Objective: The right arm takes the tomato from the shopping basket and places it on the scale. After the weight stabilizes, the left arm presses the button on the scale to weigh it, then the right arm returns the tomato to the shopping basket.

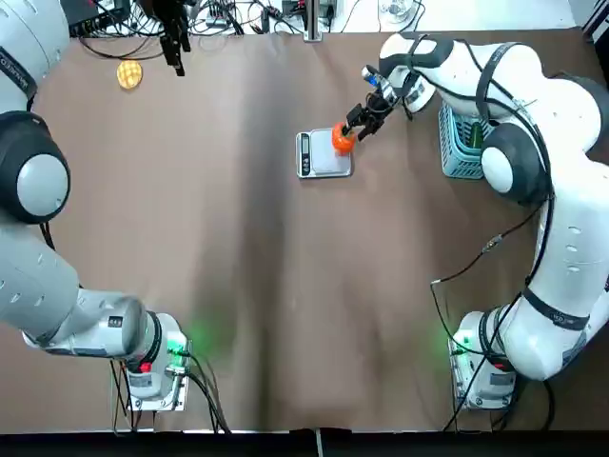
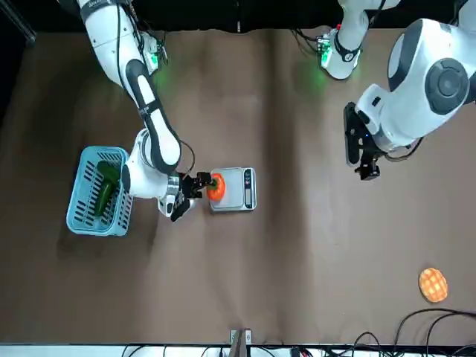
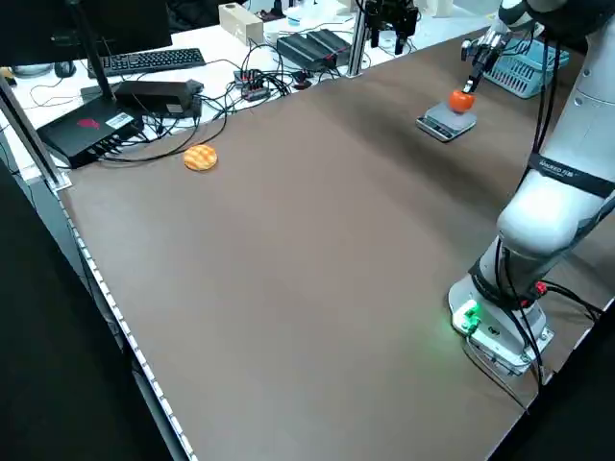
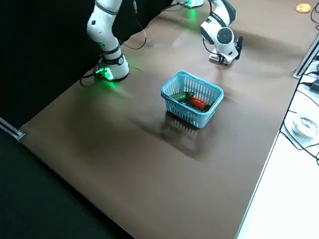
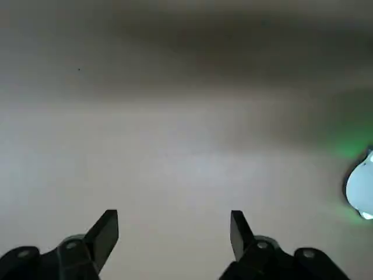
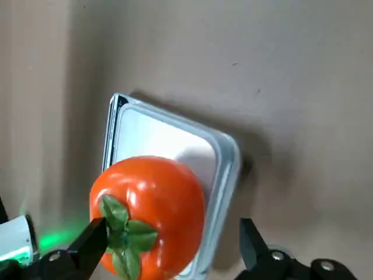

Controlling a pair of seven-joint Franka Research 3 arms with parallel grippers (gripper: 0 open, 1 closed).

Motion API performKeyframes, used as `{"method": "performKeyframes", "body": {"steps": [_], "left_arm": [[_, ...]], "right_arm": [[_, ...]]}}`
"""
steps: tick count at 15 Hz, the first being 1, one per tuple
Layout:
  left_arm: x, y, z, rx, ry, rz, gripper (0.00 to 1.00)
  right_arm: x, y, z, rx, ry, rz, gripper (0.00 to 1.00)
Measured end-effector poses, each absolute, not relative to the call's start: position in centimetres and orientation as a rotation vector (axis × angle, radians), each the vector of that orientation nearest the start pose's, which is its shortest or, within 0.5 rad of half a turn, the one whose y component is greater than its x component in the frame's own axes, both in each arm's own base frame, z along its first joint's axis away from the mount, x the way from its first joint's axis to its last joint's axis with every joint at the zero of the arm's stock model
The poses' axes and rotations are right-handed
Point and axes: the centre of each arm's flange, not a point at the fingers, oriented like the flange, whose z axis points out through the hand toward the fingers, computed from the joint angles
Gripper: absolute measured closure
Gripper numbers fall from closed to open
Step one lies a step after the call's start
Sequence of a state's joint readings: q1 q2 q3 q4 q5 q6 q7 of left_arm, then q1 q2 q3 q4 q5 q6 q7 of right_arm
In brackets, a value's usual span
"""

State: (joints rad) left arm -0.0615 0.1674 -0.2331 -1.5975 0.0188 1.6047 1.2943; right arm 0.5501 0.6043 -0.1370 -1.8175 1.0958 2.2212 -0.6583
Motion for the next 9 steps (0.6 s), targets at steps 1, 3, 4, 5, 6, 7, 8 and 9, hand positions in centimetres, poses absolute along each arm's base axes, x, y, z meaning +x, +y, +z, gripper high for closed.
{"method": "performKeyframes", "body": {"steps": [1,3,4,5,6,7,8,9], "left_arm": [[57.2,-16.9,51.9,-2.265,2.298,0.210,0.18],[56.8,-18.3,51.7,-2.283,2.277,0.219,0.27],[56.7,-18.7,51.6,-2.286,2.273,0.222,0.28],[56.6,-19.1,51.5,-2.288,2.272,0.226,0.33],[56.6,-19.3,51.3,-2.288,2.274,0.231,0.35],[56.7,-19.3,51.1,-2.289,2.274,0.233,0.35],[56.7,-19.5,51.0,-2.292,2.273,0.237,0.40],[56.6,-19.8,50.6,-2.300,2.267,0.246,0.50]], "right_arm": [[57.6,28.4,20.6,-2.399,-0.378,0.073,0.00],[58.1,27.7,21.9,-2.426,-0.373,0.063,0.00],[58.3,27.5,22.5,-2.438,-0.368,0.062,0.00],[58.5,27.5,23.3,-2.451,-0.359,0.061,0.00],[58.7,27.5,24.8,-2.479,-0.355,0.057,0.00],[59.0,27.4,25.7,-2.499,-0.362,0.048,0.00],[59.6,27.0,27.0,-2.533,-0.373,0.028,0.00],[60.5,26.0,28.5,-2.582,-0.389,-0.004,0.00]]}}
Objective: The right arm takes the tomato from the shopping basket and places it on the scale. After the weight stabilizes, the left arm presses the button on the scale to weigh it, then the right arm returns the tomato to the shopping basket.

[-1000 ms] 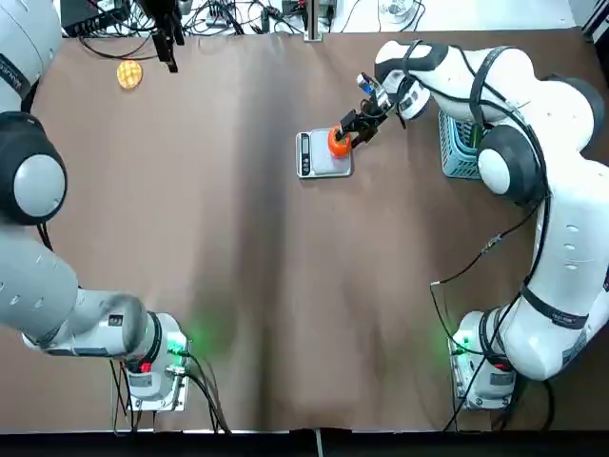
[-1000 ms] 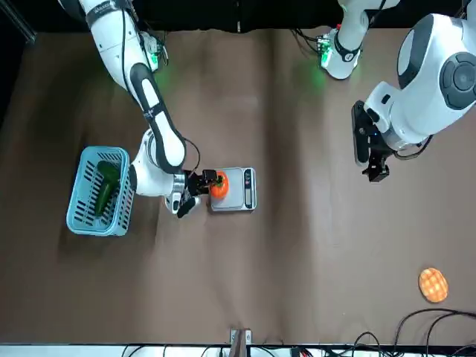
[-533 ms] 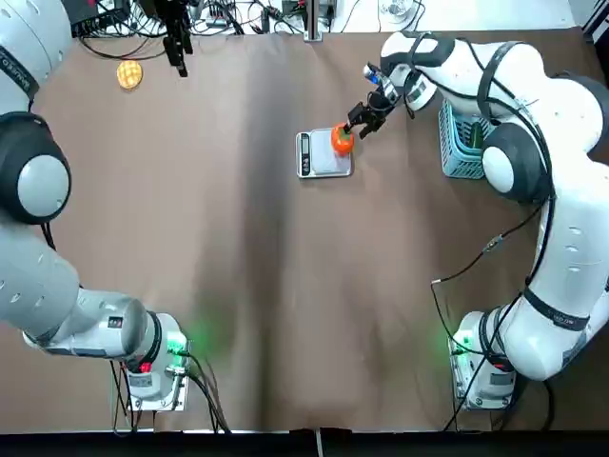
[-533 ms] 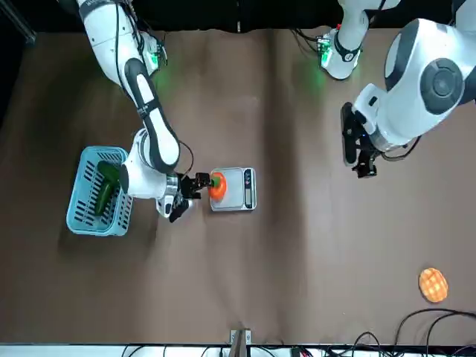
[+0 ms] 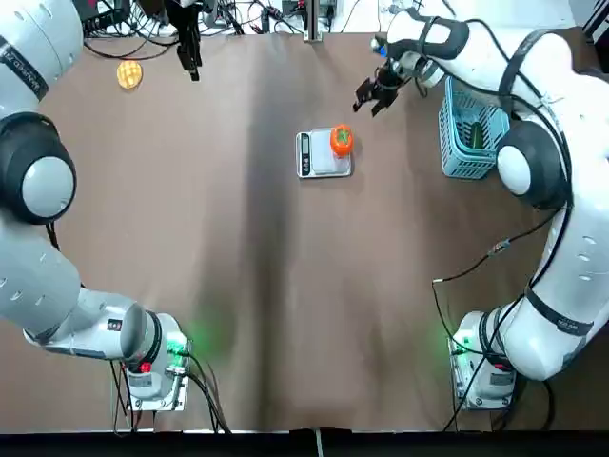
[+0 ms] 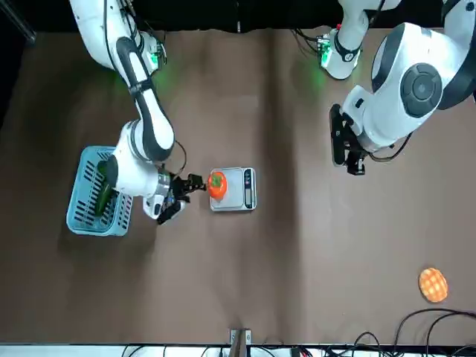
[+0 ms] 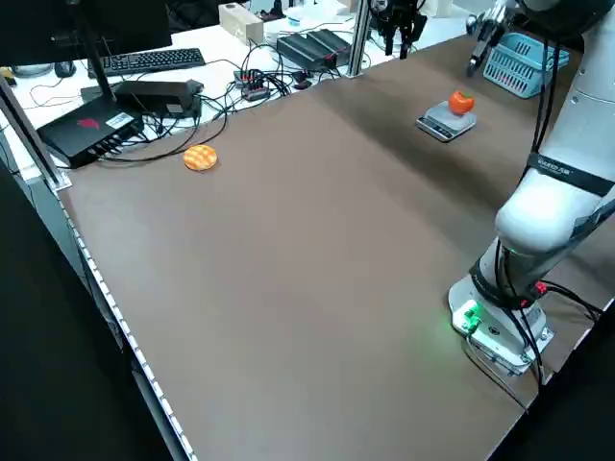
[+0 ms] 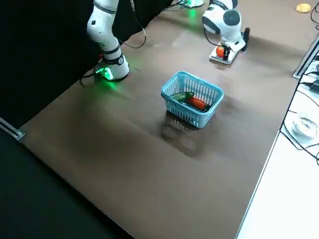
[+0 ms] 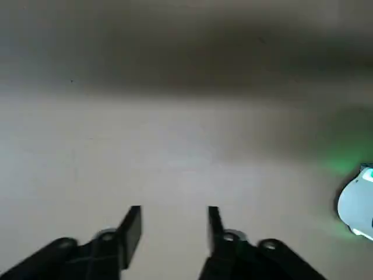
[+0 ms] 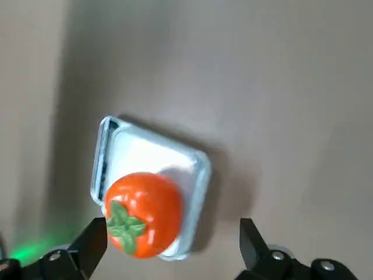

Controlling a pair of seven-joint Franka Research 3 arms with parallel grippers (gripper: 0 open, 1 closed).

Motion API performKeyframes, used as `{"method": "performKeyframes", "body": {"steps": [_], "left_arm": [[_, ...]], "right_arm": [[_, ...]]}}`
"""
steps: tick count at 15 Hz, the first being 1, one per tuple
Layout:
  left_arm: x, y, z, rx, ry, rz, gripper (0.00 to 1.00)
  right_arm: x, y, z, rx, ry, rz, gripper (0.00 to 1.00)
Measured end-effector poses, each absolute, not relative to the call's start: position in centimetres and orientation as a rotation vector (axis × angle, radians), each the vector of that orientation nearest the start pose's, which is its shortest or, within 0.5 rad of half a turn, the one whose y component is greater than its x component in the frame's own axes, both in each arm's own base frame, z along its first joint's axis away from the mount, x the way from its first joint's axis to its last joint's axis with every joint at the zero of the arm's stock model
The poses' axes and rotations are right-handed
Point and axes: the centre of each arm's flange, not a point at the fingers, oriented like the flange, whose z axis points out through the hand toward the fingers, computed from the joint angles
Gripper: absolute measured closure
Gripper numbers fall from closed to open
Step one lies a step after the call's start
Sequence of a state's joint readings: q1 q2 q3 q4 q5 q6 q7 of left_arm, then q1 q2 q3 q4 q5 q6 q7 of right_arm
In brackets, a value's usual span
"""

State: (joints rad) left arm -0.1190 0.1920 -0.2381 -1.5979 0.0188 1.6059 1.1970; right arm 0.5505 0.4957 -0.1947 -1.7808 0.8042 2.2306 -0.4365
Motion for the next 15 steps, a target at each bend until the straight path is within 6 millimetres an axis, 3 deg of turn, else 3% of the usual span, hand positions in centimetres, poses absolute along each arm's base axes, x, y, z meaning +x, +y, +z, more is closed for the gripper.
{"method": "performKeyframes", "body": {"steps": [2,7,11,15], "left_arm": [[56.5,-21.7,49.1,-2.320,2.252,0.273,0.53],[56.1,-29.1,42.7,-2.267,2.324,0.295,0.99],[55.4,-34.3,39.1,-2.188,2.402,0.222,0.99],[56.0,-37.2,36.0,-2.162,2.422,0.067,0.99]], "right_arm": [[62.8,22.9,32.3,-2.688,-0.410,-0.096,0.00],[66.1,14.7,42.3,-2.901,-0.445,-0.338,0.00],[65.7,8.0,47.7,-2.950,-0.360,-0.369,0.00],[62.4,3.1,52.9,-3.027,-0.323,-0.216,0.00]]}}
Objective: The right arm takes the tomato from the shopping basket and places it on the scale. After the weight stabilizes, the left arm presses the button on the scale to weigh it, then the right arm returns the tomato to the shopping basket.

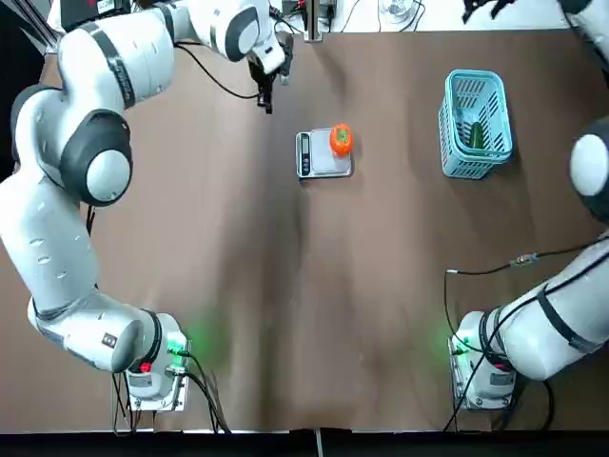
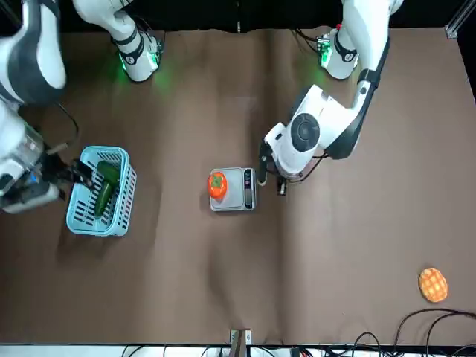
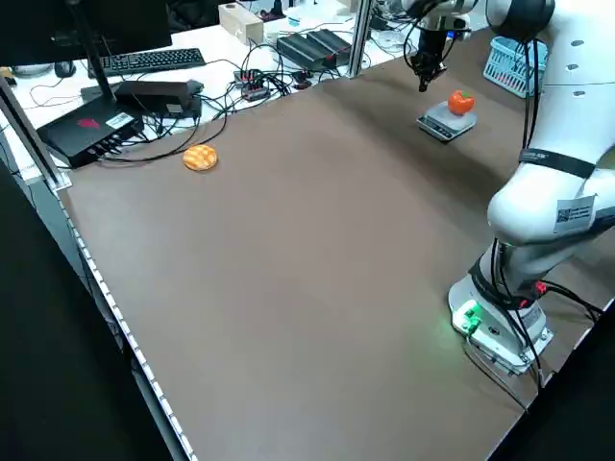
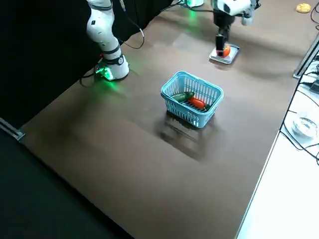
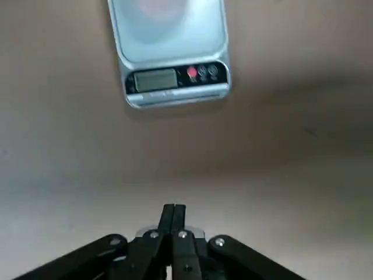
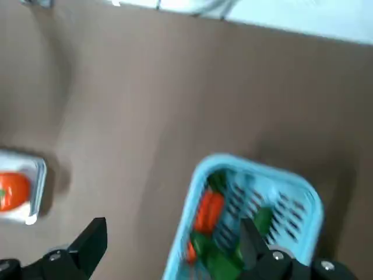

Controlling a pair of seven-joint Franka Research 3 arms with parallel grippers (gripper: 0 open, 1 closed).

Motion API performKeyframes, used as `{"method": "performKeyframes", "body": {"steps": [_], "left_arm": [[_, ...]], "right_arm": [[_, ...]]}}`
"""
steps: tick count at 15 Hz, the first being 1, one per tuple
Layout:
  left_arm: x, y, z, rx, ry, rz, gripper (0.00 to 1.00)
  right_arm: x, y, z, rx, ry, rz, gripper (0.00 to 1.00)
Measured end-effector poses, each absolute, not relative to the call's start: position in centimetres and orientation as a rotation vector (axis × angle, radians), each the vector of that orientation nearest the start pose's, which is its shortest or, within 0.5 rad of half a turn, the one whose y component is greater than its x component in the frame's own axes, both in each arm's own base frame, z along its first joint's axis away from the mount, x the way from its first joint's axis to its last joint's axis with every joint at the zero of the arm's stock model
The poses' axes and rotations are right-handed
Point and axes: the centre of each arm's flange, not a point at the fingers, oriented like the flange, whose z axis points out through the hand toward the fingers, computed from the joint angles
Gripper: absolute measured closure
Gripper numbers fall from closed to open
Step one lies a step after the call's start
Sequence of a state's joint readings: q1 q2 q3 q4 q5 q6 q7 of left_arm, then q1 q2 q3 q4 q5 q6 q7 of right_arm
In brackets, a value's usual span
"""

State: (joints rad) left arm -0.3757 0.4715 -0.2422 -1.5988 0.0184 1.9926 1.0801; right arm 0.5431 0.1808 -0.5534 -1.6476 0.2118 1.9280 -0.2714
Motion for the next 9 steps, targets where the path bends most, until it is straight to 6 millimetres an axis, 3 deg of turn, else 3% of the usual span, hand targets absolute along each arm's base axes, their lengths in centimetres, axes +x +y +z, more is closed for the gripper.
{"method": "performKeyframes", "body": {"steps": [4,6,9], "left_arm": [[56.0,-40.5,33.1,-2.180,2.396,-0.086,0.99],[54.4,-43.8,30.3,-2.194,2.394,-0.127,0.99],[53.2,-45.6,27.4,-2.185,2.416,-0.120,0.99]], "right_arm": [[59.2,1.7,55.4,-3.095,-0.234,-0.039,0.00],[58.2,1.8,55.4,-3.116,-0.229,0.059,0.00],[57.6,-0.8,56.9,-3.117,-0.153,0.047,0.00]]}}
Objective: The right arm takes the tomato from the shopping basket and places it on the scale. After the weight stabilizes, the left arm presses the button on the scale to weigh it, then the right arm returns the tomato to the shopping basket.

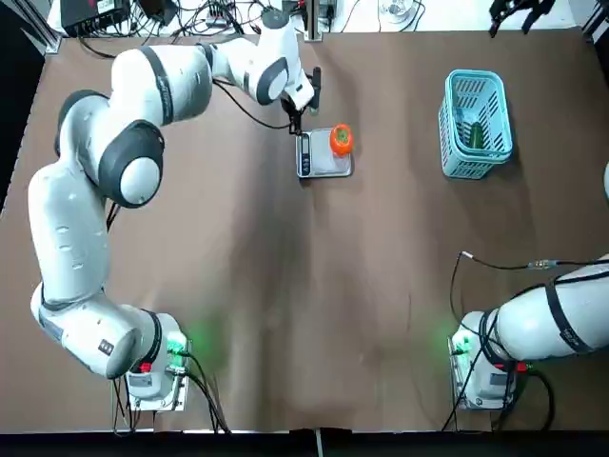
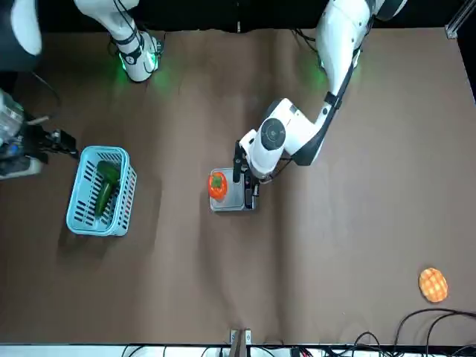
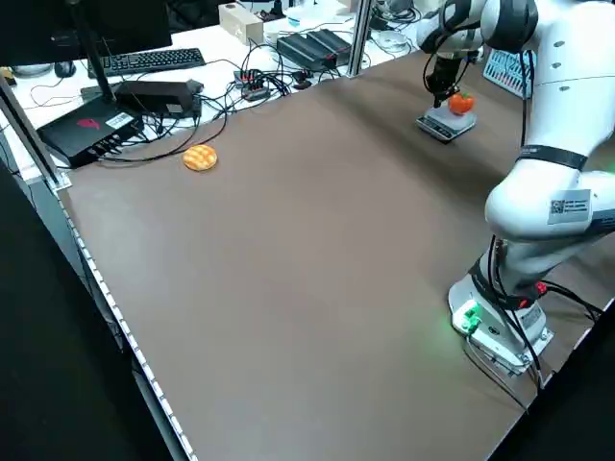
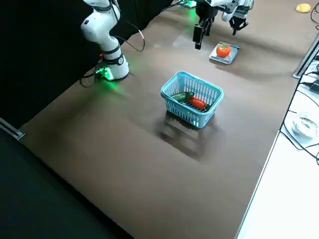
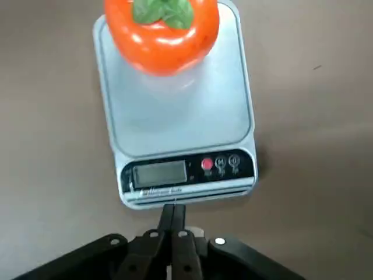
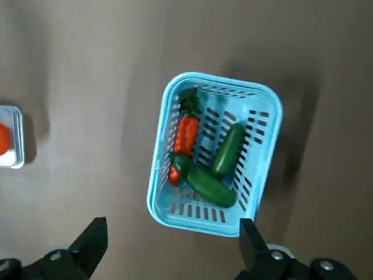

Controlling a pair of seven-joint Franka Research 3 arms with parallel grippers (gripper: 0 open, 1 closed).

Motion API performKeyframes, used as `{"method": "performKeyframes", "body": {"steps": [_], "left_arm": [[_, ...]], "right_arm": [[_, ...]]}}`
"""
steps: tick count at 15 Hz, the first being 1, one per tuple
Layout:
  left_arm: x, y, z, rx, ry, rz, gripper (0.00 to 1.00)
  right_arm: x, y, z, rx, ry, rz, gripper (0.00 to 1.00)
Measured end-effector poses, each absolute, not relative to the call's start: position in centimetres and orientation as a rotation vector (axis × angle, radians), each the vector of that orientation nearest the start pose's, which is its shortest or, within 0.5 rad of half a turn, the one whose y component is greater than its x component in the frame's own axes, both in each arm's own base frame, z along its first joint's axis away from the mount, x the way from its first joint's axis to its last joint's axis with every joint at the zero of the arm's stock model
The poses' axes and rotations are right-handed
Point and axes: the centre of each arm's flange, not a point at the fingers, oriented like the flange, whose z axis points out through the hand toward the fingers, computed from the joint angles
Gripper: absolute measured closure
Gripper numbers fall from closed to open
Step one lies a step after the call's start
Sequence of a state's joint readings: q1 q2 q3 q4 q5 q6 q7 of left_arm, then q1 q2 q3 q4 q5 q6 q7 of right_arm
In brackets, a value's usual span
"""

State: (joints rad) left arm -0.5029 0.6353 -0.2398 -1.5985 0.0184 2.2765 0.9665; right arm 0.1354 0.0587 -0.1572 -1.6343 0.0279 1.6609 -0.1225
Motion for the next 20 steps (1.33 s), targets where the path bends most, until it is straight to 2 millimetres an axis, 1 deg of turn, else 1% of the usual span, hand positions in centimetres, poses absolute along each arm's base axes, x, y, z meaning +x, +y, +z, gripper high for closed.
{"method": "performKeyframes", "body": {"steps": [2,3,5,7,9,15,20], "left_arm": [[52.9,-46.1,26.0,-2.191,2.417,-0.111,0.99],[52.7,-46.2,25.6,-2.201,2.410,-0.110,0.99],[52.6,-46.4,25.1,-2.209,2.405,-0.108,0.99],[52.3,-46.7,24.8,-2.206,2.409,-0.102,0.99],[52.1,-46.9,24.3,-2.224,2.394,-0.087,0.99],[51.4,-47.2,22.5,-2.242,2.375,-0.042,0.99],[50.9,-47.6,21.8,-2.232,2.343,-0.021,0.99]], "right_arm": [[57.4,-2.7,58.9,-3.119,-0.102,0.004,0.00],[57.4,-3.3,59.7,-3.122,-0.090,-0.015,0.00],[57.4,-3.2,60.4,-3.138,-0.098,-0.034,0.00],[57.4,-2.7,60.4,-3.146,-0.116,-0.030,0.00],[57.2,-2.5,60.3,-3.146,-0.116,-0.007,0.00],[57.1,-3.7,60.3,-3.147,-0.071,-0.004,0.00],[57.1,-3.7,60.3,-3.147,-0.068,0.005,0.00]]}}
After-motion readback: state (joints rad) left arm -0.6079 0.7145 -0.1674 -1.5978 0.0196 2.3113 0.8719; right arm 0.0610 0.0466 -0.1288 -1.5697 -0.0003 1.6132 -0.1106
